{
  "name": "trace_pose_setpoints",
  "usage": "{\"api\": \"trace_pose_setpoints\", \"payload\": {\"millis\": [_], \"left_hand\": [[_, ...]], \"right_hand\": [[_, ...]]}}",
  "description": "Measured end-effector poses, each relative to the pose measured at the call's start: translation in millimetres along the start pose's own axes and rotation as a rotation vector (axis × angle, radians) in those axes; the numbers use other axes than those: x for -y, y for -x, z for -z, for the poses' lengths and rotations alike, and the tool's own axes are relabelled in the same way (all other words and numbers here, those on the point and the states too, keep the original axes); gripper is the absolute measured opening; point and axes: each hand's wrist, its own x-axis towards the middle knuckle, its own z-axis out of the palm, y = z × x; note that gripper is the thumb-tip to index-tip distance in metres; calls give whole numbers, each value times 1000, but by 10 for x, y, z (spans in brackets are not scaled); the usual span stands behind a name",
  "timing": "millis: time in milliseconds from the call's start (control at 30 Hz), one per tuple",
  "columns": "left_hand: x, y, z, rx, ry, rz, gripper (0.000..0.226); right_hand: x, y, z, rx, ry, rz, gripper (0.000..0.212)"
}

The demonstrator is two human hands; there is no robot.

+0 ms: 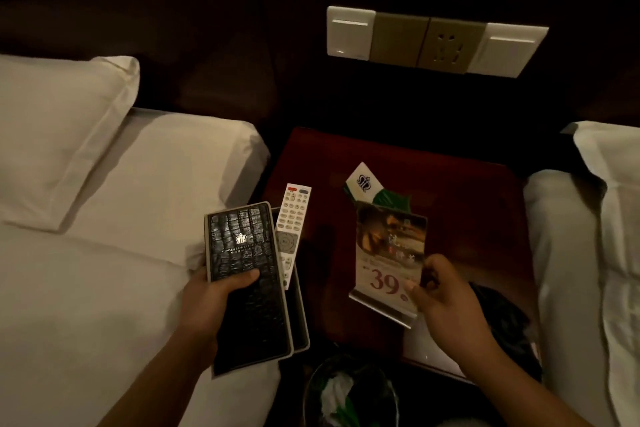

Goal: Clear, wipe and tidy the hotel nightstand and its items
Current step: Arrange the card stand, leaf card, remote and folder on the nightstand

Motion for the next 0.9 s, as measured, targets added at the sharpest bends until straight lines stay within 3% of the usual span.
{"api": "trace_pose_setpoints", "payload": {"millis": [200, 300, 500, 600, 700, 833, 900], "left_hand": [[76, -382, -330, 3, -5, 5, 34], [105, -601, -443, 9, -29, 15, 38], [147, -898, -590, 107, -162, -4, 58], [165, -990, -564, 117, -221, 6, 55], [70, -1030, -552, 106, -448, -56, 62], [-80, -1016, -533, 51, -877, -321, 80], [-75, -991, -497, 44, -963, -362, 86]], "right_hand": [[-346, -46, 62, -37, -75, -99, 29], [-456, -69, 4, -86, -123, -153, 37], [-597, -89, -131, -198, -212, -276, 30], [-612, -119, -193, -255, -189, -282, 27], [-584, -85, -253, -313, -186, -258, 30], [-519, -33, -300, -342, -258, -309, 43], [-487, -27, -302, -356, -262, -361, 48]]}}
